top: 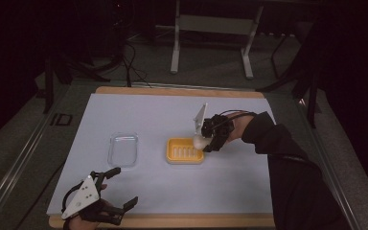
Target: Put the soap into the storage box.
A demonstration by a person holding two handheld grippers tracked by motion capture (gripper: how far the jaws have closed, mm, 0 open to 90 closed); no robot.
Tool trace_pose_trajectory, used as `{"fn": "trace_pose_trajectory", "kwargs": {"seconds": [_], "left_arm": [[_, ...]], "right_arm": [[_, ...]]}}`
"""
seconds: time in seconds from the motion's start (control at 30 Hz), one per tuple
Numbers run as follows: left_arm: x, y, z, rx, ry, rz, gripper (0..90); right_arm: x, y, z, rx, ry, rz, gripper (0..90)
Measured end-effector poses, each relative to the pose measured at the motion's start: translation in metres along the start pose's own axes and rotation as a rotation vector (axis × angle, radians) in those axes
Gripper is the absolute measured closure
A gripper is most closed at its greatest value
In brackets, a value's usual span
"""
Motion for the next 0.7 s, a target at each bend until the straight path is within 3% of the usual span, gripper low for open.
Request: {"fn": "trace_pose_trajectory", "kwargs": {"seconds": [0.33,0.7], "left_arm": [[0.000,0.000,0.000,-0.001,0.000,0.001,1.1],[0.000,-0.001,0.000,0.002,-0.003,0.007,1.2]], "right_arm": [[-0.003,0.023,-0.007,-0.073,-0.003,-0.014,50.0],[-0.009,0.040,-0.006,-0.110,-0.011,-0.031,50.0]]}}
Point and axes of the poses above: each handheld gripper's, and its own axes: z roughly forward along the jaws, y roughly out of its top, x roughly to its left, the point moved 10 cm from there along z, roughly forward along the jaws, and after that the axes turned 7 degrees about y, right-handed, at the moved point
